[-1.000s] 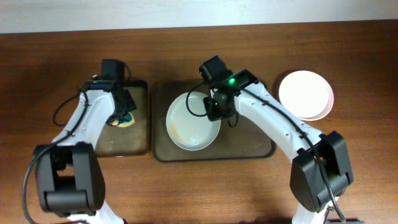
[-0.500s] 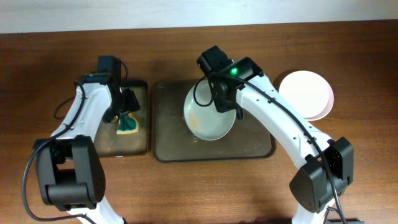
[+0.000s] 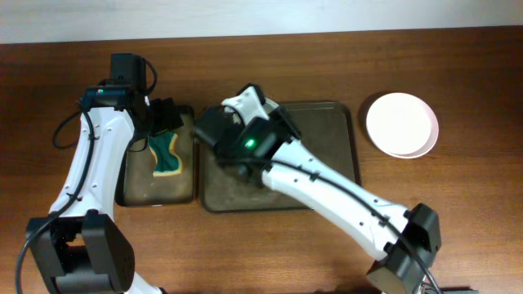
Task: Clean dirty plates on tray and stack at the side
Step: 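Lift the white plate with the right gripper and stack it on the plates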
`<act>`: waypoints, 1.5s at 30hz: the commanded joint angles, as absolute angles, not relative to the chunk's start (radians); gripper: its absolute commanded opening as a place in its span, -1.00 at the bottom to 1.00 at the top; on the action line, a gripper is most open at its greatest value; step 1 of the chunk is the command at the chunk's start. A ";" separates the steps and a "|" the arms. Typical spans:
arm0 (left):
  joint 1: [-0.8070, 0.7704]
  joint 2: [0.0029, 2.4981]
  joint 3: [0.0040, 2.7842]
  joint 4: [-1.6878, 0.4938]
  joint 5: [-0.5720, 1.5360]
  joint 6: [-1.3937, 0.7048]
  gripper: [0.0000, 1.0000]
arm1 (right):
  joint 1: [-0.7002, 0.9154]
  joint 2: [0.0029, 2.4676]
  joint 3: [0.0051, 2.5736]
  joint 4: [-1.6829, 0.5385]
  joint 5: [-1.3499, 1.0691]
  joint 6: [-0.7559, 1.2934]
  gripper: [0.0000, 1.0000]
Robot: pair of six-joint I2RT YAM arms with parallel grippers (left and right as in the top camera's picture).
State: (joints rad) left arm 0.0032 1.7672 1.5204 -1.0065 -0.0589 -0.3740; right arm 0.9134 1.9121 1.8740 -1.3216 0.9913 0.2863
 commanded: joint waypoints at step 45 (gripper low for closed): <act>0.011 1.757 1.530 -1.008 -0.056 -0.365 0.99 | 0.433 1.901 1.826 -1.189 0.648 0.305 -0.92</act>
State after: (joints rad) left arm 0.0036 1.7672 1.5204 -1.0069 -0.0589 -0.3737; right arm 0.5774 1.9327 1.7893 -1.1923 0.8143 0.2691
